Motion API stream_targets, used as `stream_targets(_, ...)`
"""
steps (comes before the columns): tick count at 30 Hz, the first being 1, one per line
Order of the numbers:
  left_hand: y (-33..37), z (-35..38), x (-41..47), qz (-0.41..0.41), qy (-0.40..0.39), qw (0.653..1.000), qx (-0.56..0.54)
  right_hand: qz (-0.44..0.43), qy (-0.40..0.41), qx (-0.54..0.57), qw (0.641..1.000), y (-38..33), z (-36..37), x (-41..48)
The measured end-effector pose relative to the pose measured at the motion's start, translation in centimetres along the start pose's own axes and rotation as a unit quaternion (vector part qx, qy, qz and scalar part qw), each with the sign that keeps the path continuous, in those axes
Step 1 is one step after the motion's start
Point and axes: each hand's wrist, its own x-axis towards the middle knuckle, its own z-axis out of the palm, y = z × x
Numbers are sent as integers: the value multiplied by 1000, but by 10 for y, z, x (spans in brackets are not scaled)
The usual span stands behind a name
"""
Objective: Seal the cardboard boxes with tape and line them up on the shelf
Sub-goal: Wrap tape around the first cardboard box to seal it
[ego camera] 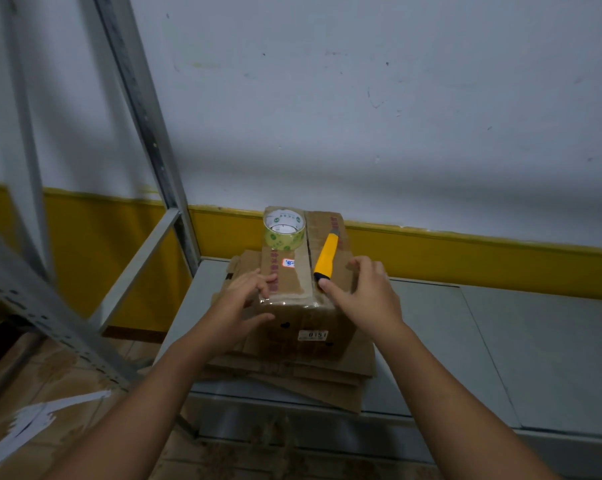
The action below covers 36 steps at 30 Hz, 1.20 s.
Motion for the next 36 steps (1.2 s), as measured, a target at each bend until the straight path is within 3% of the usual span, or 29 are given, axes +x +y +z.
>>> stream_targets(10,9,25,-10,84,100,991,17,12,13,-81,997,-29,21,35)
stream_targets(14,19,40,-23,81,98,992,-26,-27,17,-16,999,-15,24,46)
stream_targets(21,21,49,-28,128,69,989,19,-70,-8,61,996,2,13,61)
stream_targets(25,11,3,10,21,182,983,-2,-38,40,67,996,2,14,47)
stream_targets(29,-23,-42,80,-115,228,967,-3,20,86,50,995,-3,17,20)
stream_targets(33,-45,-65,128,-224,160,954,-119,37,114,54,991,-7,27,-12)
stream_targets(36,-49,-61,138,-245,60,955,-159,57,109,88,989,-10,40,-28)
